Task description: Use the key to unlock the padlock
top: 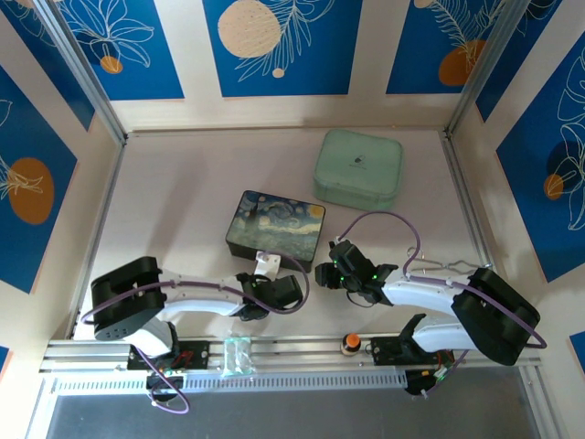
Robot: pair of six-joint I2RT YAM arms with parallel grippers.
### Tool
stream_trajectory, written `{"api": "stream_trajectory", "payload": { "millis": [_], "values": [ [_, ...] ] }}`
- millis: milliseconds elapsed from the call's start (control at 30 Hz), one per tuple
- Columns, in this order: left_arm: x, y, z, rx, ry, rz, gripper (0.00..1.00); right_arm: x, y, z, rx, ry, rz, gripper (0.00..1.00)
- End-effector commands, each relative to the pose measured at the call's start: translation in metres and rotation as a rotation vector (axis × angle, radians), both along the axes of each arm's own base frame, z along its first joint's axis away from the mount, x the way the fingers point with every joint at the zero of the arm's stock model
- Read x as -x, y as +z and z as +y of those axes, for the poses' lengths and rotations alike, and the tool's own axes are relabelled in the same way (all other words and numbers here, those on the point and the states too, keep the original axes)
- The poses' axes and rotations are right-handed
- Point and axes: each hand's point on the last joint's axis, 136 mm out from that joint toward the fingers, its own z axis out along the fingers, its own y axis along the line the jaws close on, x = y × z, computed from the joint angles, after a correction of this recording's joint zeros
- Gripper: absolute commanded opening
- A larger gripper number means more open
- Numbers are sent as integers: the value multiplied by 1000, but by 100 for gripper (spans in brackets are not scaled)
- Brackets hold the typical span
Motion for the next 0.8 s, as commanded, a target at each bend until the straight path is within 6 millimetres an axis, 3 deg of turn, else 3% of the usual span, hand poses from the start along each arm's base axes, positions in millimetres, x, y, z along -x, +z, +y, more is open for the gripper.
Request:
{"api": "stream_trajectory", "payload": {
  "millis": [0,200,300,467,767],
  "values": [
    [-1,4,16,-108,9,-24,17,3,-6,-4,12,-17,13,44],
    [0,0,8,-117,-5,-4,17,3,-6,-4,8,-22,11,44],
    [0,-4,4,-127,-4,12,22,4,-7,-4,4,-24,16,43],
    [2,0,-6,-88,-21,14,24,5,-9,-6,8,-26,18,44],
    [10,7,-17,17,-33,42,40,8,-2,-1,-23,4,-16,44]
  ]
}}
